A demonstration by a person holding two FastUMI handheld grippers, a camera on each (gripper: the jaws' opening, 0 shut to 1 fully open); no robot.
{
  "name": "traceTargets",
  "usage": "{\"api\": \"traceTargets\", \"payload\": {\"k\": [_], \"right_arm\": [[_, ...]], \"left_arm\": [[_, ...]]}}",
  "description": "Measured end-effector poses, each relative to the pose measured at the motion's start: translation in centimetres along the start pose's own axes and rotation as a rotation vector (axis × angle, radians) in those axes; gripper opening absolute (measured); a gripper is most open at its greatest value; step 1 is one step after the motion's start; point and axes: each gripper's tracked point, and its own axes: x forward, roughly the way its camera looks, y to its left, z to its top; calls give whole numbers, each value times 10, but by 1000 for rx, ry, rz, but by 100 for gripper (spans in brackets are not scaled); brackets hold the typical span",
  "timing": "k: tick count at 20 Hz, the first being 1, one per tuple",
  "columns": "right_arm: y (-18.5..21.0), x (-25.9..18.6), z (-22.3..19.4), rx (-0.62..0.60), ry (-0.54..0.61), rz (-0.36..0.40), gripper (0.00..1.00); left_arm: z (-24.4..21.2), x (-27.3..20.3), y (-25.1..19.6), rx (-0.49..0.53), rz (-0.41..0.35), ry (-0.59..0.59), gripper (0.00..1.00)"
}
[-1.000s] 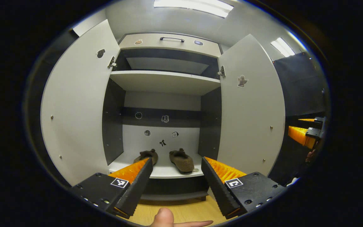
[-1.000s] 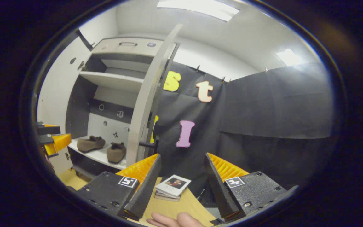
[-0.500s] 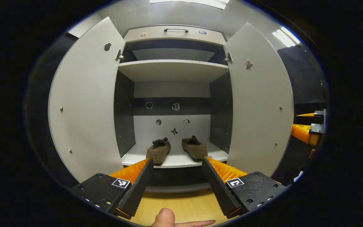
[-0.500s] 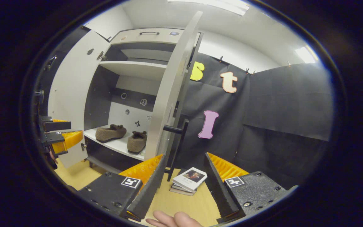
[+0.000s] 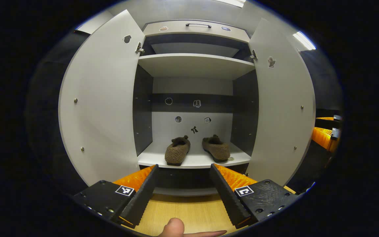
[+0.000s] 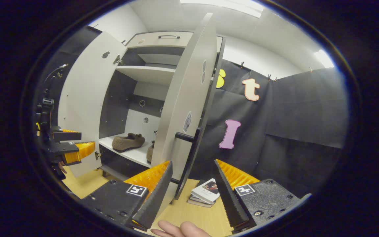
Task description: Grab one shoe with the right hand and put it into the shoe cabinet, grab the other shoe with the left hand and put it into the shoe cabinet; then close the right door with the right hand and the left door with the left hand.
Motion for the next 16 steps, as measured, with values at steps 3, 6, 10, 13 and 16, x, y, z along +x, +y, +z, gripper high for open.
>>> {"api": "traceTargets", "payload": {"k": [3, 6, 10, 13, 16], "right_arm": [[9, 6, 4, -18, -6, 17, 83], [14, 14, 6, -33, -15, 18, 83], [23, 21, 9, -34, -19, 47, 83], [28, 32, 11, -38, -26, 55, 83], [32, 51, 12, -4, -20, 62, 83]], "left_arm": [[-1, -2, 0, 1, 4, 3, 95], [0, -3, 3, -7, 10, 4, 95], [-1, -7, 14, 3, 40, 1, 95], [-4, -10, 25, 13, 72, 7, 95], [-5, -15, 37, 20, 111, 7, 95]]}}
